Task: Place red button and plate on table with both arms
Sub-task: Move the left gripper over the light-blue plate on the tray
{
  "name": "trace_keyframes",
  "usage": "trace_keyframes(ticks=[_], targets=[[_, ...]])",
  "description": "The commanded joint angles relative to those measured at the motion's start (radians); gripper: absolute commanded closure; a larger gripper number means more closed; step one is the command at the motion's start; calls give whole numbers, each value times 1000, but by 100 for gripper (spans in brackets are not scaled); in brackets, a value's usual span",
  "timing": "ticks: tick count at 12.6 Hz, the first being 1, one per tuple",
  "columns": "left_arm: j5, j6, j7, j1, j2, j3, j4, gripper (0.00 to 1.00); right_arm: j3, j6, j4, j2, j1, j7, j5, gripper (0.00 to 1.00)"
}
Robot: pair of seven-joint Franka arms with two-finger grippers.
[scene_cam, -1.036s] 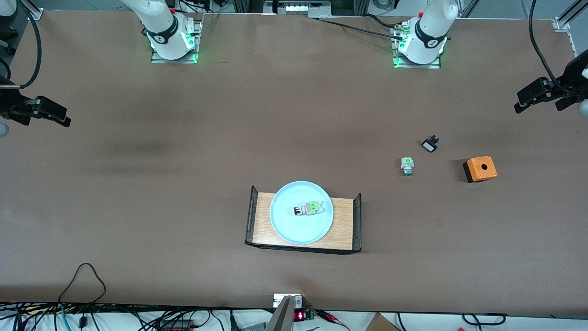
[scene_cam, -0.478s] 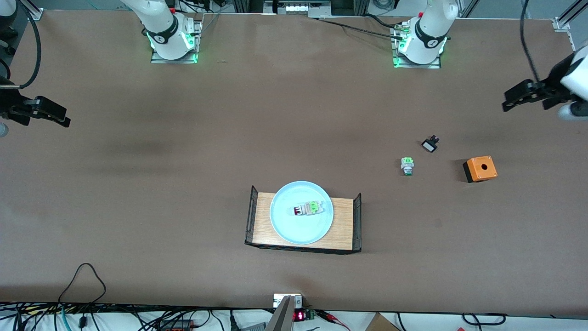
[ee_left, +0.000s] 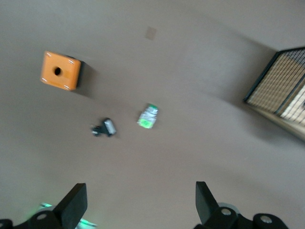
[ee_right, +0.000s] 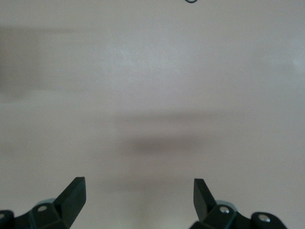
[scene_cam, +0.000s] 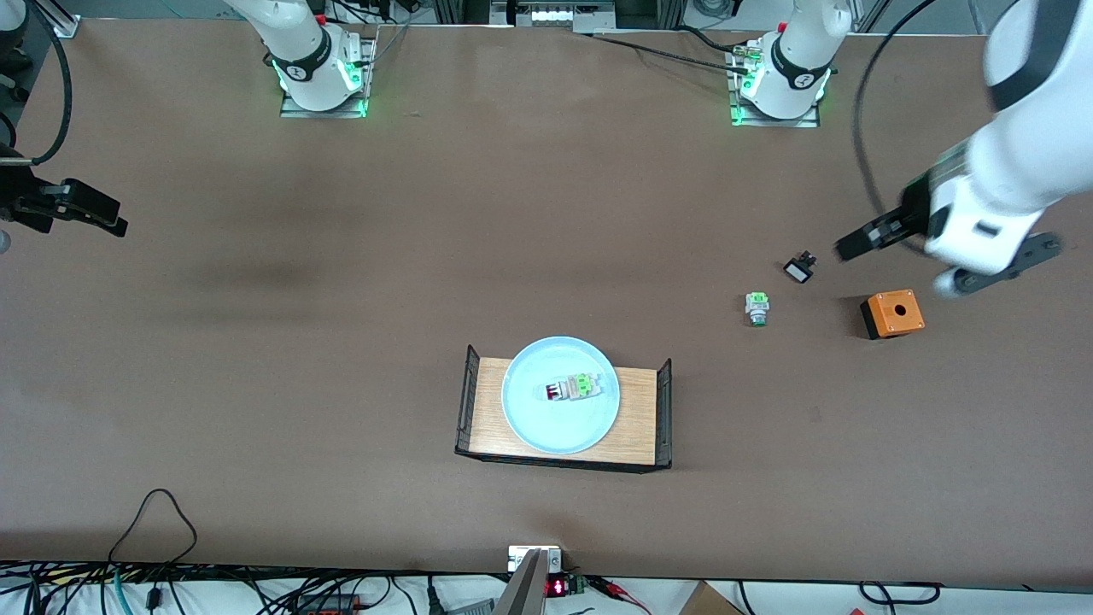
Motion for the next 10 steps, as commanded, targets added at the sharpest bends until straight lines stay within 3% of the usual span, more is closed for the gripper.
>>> trace_keyframes(ticks=[1,5,8,10], targets=[[-2,-1,-312,-88,195,0,223,0,-2,5,-9,-17,0,-5,-9,0],[4,112,-713,-204,328,10,337,0,-2,3,-9,-17,-2,-5,-9,0],[74,180,-974,-292,455,23,476,0,-2,2,-9,-17,0,-5,-9,0],[87,241,-1094,-376,517,88,536,0,-2,2,-9,-17,0,-5,-9,0]])
